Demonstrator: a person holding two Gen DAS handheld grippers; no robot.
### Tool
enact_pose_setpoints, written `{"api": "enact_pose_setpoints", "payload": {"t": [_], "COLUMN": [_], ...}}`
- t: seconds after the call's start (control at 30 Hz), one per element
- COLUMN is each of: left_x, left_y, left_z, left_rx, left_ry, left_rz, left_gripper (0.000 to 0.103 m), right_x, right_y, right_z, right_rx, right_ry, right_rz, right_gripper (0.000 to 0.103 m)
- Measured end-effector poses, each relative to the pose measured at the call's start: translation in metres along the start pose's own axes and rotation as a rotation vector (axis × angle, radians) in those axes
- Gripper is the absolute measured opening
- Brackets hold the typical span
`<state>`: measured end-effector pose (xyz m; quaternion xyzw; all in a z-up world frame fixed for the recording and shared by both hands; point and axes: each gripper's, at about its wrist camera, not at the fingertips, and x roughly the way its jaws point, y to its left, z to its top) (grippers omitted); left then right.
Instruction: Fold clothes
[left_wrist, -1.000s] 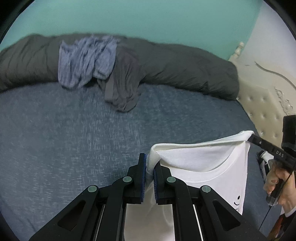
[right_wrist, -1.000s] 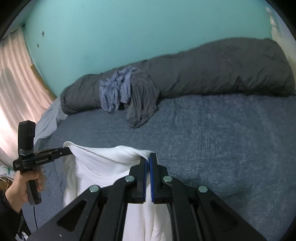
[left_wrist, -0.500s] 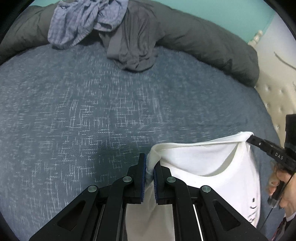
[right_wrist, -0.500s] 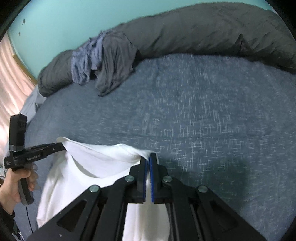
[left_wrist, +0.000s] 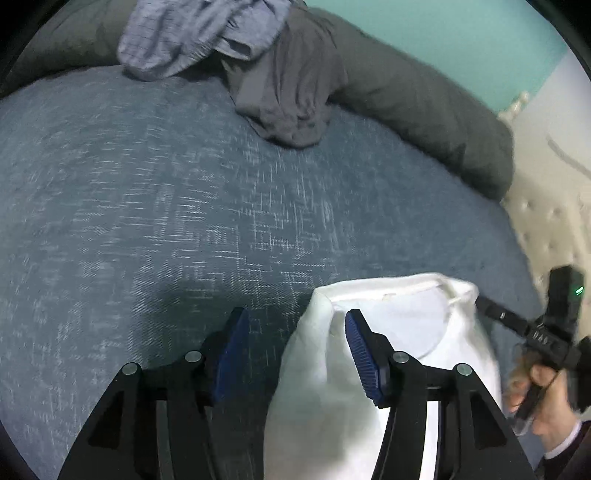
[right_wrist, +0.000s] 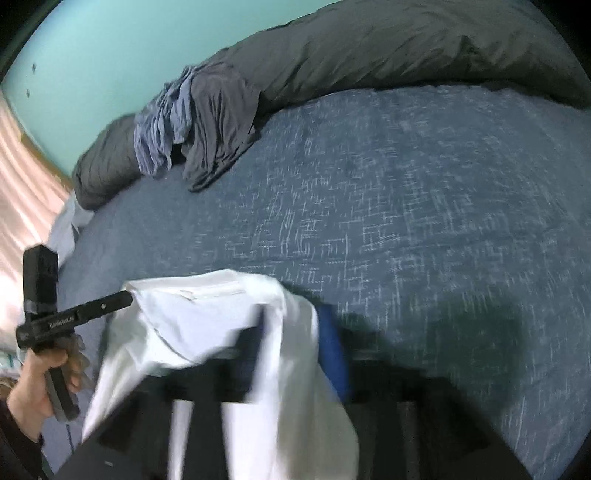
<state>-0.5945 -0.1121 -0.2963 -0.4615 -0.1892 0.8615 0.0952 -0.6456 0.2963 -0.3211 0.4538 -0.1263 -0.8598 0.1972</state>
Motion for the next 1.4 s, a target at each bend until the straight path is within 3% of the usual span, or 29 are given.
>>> {"api": "enact_pose_setpoints", "payload": {"t": [0.2, 0.33, 0.53, 0.7, 1.03, 1.4], "left_x": [-0.057, -0.093, -0.139, -0.171, -0.203, -0.226], "left_y": [0.010, 0.007, 0.000, -0.002, -0.011, -0.024], "left_z": [-0.026, -0.070, -0.138, -0.193, -0.294, -0.357], "left_rx": [-0.030, -0.005, 0.010, 0.015, 0.025, 0.028], "left_ry": [-0.044, -0.033, -0.001, 0.019, 0.121, 0.148], "left_rz": [-0.055, -0.060, -0.078, -0.074, -0.047, 0.041], "left_gripper": [0.060, 0.062, 0.062, 0.062, 0.062, 0.062], "right_x": [-0.047, -0.081, -0.130, -0.174, -0.226, -0.250], "right_y": [0.002, 0.008, 0.048, 0.070, 0.082, 0.089], "right_z": [-0.029, -0.056, -0.122, -0.172, -0.259, -0.313], "right_rx": [0.067, 0.097, 0.024, 0.045, 0.119, 0.144], "right_ry": [-0.060, -0.091, -0.069, -0.092, -0.120, -0.158], "right_rz": [0.046, 0.074, 0.107, 0.143, 0.095, 0.153], "right_gripper": [0.054, 0.055, 0.056, 0.061, 0.062, 0.064]}}
